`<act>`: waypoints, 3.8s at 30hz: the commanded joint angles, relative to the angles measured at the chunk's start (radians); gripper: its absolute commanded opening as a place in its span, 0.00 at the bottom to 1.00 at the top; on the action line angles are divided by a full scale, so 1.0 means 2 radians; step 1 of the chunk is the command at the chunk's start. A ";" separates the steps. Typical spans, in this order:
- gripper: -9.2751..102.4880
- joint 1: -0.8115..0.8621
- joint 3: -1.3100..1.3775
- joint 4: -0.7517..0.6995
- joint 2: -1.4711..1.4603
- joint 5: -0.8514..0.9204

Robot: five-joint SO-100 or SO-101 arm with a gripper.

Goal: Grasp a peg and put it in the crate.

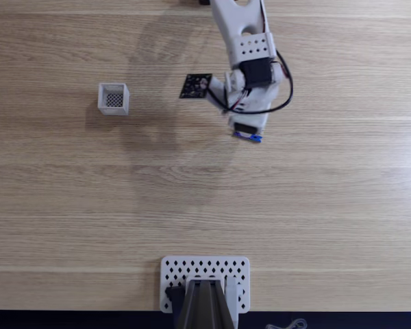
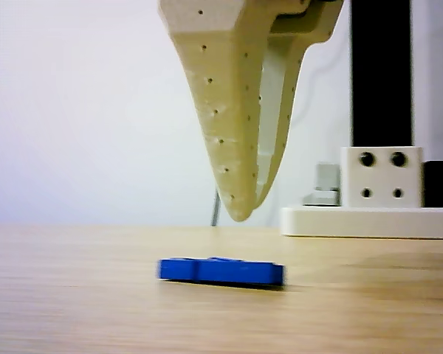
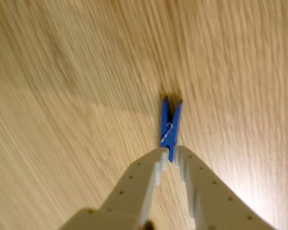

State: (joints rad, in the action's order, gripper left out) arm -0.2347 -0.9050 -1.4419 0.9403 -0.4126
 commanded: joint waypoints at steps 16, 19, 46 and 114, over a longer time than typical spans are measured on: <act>0.23 -0.005 0.045 -0.002 -0.030 -0.011; 0.21 -0.005 0.045 -0.002 -0.041 -0.008; 0.08 0.054 -0.354 0.176 0.354 0.400; 0.14 0.411 -0.783 0.942 0.366 0.902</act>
State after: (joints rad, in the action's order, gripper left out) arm 0.5814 -2.5464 0.4218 1.6460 1.3959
